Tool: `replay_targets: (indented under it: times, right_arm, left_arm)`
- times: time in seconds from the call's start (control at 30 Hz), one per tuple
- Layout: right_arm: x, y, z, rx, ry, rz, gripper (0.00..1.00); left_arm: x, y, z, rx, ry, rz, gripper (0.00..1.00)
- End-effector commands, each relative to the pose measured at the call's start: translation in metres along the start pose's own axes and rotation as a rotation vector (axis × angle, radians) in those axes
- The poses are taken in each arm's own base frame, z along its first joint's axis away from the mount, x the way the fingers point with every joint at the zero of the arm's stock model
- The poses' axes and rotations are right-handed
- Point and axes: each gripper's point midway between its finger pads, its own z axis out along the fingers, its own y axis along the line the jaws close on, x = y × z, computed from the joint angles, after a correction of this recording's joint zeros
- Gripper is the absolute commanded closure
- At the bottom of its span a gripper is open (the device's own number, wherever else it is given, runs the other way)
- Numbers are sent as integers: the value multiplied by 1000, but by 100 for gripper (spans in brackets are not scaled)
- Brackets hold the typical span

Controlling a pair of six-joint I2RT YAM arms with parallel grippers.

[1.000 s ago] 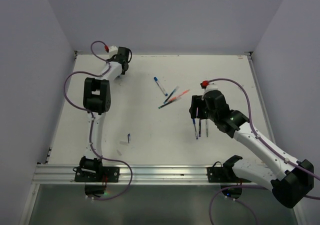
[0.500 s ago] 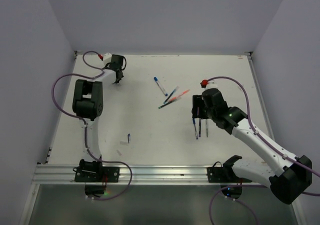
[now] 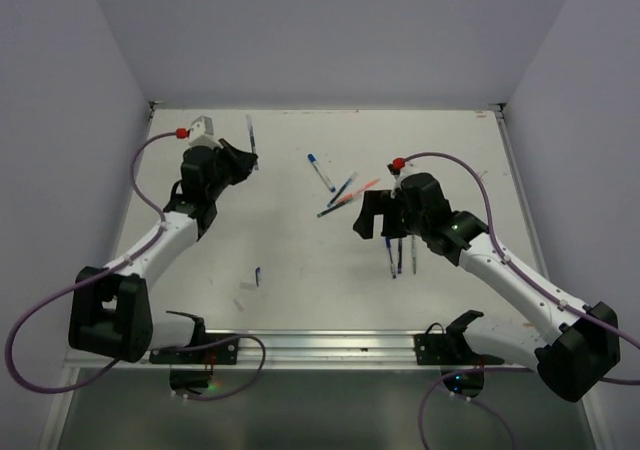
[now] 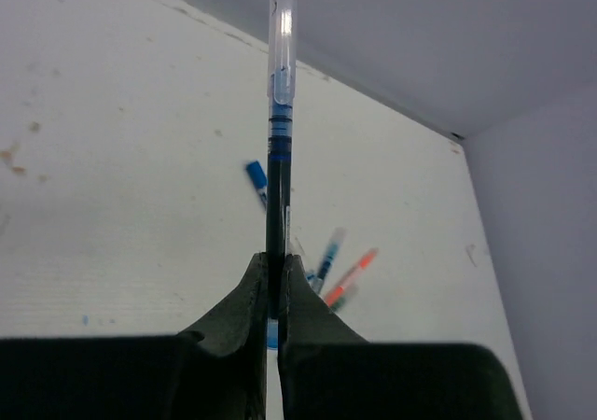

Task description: Open the pen caps

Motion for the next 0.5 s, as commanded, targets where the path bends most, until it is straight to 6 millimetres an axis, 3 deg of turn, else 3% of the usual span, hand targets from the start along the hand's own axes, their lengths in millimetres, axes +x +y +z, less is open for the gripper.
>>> replay_targets:
  times: [0.0, 0.03, 0.23, 0.33, 0.37, 0.47]
  right_arm:
    - [-13, 44, 1, -214, -12, 54, 2]
    - [-12, 50, 0, -244, -7, 59, 1]
    - [-21, 68, 0, -352, -66, 119, 2]
    - [-21, 72, 4, -389, -77, 142, 24]
    - [-21, 74, 6, -404, -89, 146, 38]
    - [-24, 74, 12, -410, -113, 181, 44]
  left_arm:
    - [53, -45, -29, 274, 109, -83, 100]
    - [62, -61, -41, 340, 125, -81, 100]
    - [121, -111, -101, 600, 236, -70, 100]
    - [136, -127, -125, 684, 260, -75, 100]
    - [140, -128, -130, 693, 264, -83, 100]
    - [148, -136, -140, 716, 283, -97, 100]
